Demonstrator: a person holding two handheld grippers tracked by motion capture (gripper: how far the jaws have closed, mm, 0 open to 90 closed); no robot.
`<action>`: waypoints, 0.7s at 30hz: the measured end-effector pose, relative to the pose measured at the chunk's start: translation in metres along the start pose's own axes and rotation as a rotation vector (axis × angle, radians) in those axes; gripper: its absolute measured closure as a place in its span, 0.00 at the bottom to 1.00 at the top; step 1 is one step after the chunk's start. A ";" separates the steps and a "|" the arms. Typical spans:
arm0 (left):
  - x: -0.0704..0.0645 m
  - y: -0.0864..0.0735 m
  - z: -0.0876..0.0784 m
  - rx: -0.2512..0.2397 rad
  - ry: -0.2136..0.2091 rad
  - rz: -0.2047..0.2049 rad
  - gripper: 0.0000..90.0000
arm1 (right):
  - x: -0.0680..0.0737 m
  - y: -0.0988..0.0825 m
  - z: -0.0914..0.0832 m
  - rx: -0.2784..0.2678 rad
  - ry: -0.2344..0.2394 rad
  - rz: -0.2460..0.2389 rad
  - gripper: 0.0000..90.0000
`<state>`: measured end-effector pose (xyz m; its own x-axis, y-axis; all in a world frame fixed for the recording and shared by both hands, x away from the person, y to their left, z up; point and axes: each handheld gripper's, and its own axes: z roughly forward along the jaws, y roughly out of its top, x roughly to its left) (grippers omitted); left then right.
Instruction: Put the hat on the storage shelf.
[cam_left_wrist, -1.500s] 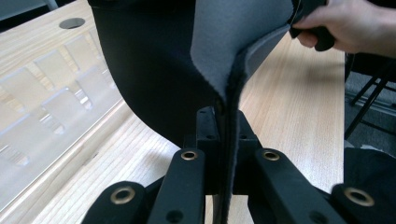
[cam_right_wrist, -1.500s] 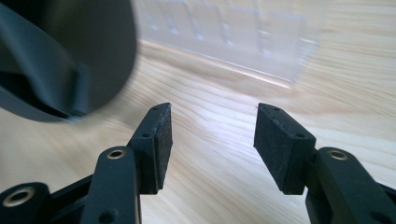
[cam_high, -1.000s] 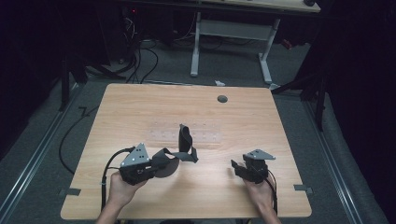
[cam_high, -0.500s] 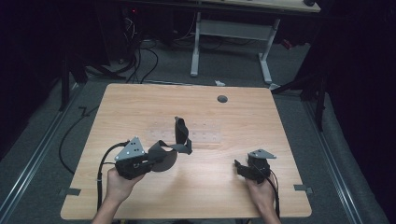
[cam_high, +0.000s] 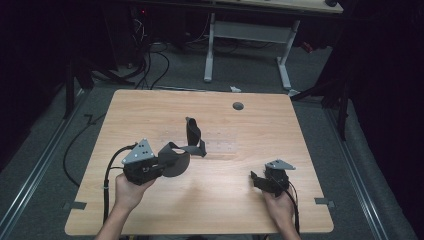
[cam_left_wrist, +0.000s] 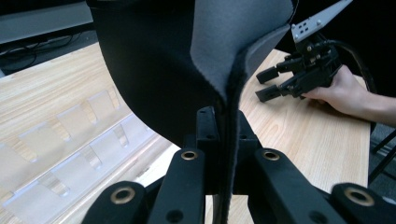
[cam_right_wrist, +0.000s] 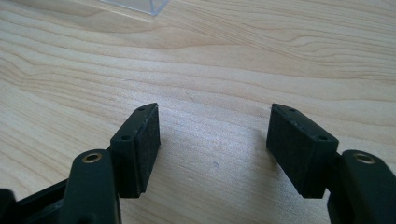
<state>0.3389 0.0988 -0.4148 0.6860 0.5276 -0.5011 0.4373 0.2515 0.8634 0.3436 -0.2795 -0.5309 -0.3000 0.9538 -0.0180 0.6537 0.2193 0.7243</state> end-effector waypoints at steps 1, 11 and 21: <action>0.002 0.001 0.001 -0.001 0.005 0.000 0.96 | 0.000 0.000 0.000 0.000 0.000 0.000 0.39; 0.011 0.017 0.005 -0.038 0.044 0.010 0.96 | 0.000 0.000 0.000 -0.001 0.001 -0.003 0.39; 0.023 0.042 0.013 -0.114 0.095 0.015 0.96 | 0.000 0.000 0.000 -0.002 0.002 -0.003 0.38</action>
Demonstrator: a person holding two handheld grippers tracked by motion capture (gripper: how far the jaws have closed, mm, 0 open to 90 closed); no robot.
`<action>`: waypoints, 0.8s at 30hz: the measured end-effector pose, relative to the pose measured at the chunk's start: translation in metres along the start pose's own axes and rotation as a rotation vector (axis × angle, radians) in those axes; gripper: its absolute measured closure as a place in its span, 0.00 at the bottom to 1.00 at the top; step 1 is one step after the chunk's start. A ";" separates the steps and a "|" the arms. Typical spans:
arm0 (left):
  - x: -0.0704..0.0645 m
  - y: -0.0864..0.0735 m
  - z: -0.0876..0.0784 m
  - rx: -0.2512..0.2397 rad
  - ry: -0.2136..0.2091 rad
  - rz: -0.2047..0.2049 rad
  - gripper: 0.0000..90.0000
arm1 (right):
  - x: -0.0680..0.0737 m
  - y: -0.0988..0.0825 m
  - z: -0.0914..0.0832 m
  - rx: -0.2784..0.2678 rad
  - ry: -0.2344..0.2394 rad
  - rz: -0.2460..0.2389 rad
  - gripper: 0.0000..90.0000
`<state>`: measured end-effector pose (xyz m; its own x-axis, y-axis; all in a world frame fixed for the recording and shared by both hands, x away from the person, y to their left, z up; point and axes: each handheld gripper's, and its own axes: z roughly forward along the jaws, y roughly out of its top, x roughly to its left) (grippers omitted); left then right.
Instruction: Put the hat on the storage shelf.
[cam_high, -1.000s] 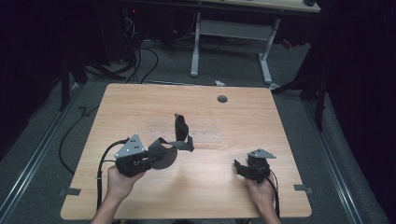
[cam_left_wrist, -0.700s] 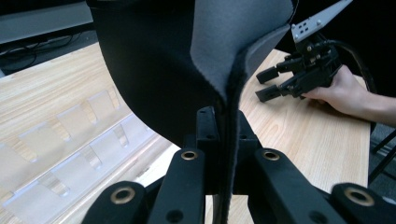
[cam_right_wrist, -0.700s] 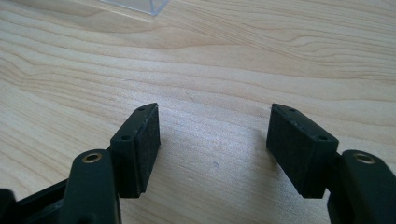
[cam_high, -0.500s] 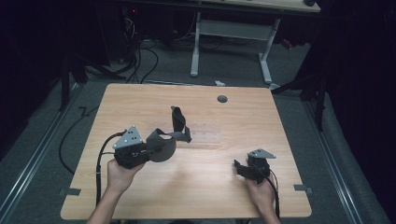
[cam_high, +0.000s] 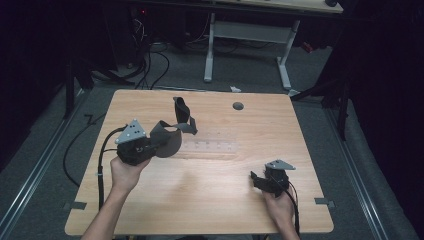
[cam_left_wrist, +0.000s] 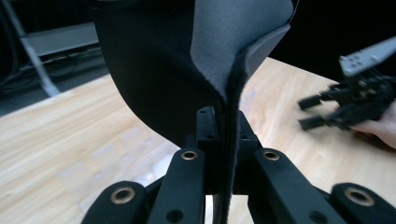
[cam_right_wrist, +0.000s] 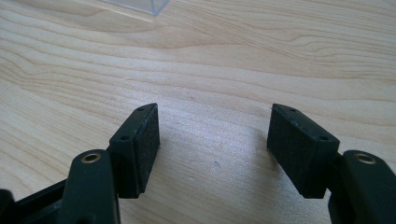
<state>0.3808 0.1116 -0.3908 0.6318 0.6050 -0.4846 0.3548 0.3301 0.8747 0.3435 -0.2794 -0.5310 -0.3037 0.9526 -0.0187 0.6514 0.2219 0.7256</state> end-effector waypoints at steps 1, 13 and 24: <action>0.001 0.002 0.001 -0.005 0.005 0.001 0.96 | 0.000 0.000 0.000 0.000 0.000 0.000 0.38; 0.019 0.010 0.023 -0.036 0.069 0.045 0.96 | 0.000 0.000 0.000 0.001 0.000 0.003 0.38; 0.035 0.006 0.032 -0.058 0.138 0.098 0.96 | 0.000 0.000 0.000 0.001 0.000 0.004 0.38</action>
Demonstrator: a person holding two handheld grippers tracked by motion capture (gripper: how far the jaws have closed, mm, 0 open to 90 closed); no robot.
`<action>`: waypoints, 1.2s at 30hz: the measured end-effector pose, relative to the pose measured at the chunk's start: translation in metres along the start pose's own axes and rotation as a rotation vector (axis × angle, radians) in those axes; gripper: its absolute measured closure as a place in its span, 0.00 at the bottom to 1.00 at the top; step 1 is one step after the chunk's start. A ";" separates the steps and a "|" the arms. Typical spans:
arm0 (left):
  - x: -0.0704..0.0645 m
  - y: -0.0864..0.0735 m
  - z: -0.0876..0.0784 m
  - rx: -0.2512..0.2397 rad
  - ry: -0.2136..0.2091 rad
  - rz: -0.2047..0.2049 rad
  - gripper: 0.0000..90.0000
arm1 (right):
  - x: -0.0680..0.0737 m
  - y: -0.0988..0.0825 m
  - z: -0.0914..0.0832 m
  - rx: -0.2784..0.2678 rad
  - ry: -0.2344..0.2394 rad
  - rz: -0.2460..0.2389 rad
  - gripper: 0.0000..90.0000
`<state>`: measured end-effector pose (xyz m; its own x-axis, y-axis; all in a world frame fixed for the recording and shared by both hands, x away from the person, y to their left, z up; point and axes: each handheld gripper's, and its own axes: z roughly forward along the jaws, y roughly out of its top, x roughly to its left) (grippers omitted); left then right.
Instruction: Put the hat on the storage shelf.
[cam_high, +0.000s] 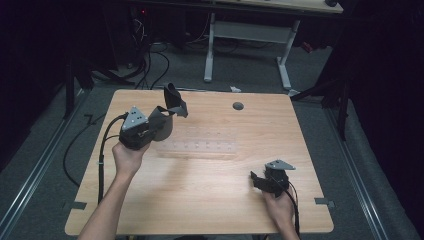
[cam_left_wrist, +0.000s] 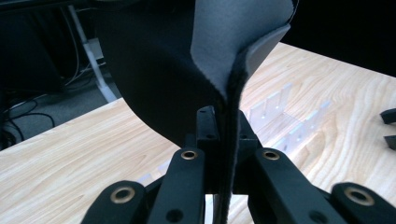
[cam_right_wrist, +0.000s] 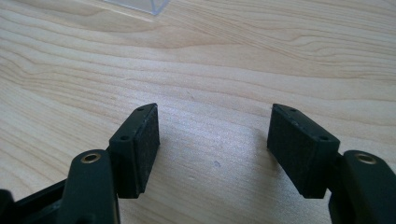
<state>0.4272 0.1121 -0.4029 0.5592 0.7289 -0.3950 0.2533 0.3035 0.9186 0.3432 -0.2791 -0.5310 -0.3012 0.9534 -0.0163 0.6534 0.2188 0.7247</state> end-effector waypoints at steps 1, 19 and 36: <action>0.001 -0.001 0.001 0.000 0.005 0.003 0.96 | 0.000 0.000 0.000 0.000 0.000 0.000 0.38; 0.023 -0.015 0.012 -0.017 0.086 0.001 0.96 | 0.000 0.000 0.000 0.000 0.001 0.000 0.38; 0.024 -0.021 0.020 -0.031 0.118 0.018 0.96 | 0.000 0.000 0.000 0.001 0.002 -0.002 0.38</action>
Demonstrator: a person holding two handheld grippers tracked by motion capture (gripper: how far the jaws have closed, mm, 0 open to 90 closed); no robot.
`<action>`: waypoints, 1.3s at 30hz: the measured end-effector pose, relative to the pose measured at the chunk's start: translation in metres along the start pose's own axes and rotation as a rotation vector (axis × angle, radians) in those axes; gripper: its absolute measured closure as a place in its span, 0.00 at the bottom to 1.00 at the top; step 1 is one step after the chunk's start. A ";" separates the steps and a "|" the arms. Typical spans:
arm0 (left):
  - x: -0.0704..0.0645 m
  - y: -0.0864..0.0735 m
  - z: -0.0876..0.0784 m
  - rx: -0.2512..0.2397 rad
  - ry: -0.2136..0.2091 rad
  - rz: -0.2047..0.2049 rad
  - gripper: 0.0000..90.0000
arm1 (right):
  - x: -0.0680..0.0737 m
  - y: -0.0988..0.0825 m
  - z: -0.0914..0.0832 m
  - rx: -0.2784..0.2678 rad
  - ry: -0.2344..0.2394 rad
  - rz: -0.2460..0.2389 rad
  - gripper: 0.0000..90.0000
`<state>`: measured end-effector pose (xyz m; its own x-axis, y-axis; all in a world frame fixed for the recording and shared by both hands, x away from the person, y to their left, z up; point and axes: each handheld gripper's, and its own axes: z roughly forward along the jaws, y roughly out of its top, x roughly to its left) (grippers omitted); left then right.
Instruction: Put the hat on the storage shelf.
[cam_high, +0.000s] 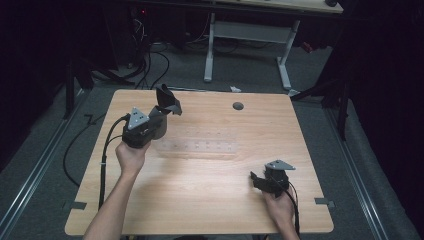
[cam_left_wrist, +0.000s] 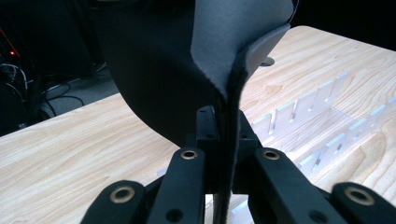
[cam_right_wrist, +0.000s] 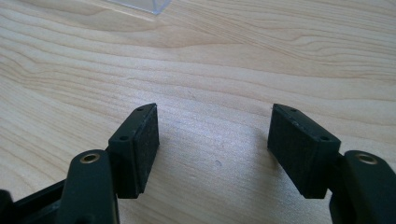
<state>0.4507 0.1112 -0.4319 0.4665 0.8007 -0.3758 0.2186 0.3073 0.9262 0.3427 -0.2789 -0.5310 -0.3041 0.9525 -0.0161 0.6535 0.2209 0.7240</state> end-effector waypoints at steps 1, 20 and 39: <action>0.000 -0.001 0.001 0.001 0.001 -0.001 0.96 | 0.000 0.000 0.000 0.000 0.000 0.000 0.38; 0.005 -0.010 0.003 -0.017 0.031 -0.060 0.95 | 0.000 0.000 0.000 0.000 0.000 0.001 0.38; 0.003 -0.007 0.006 -0.025 0.078 -0.125 0.95 | 0.000 0.000 0.000 0.000 0.000 0.001 0.38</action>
<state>0.4561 0.1083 -0.4402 0.3685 0.7926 -0.4858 0.2491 0.4193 0.8730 0.3425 -0.2787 -0.5310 -0.3033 0.9528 -0.0151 0.6539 0.2196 0.7240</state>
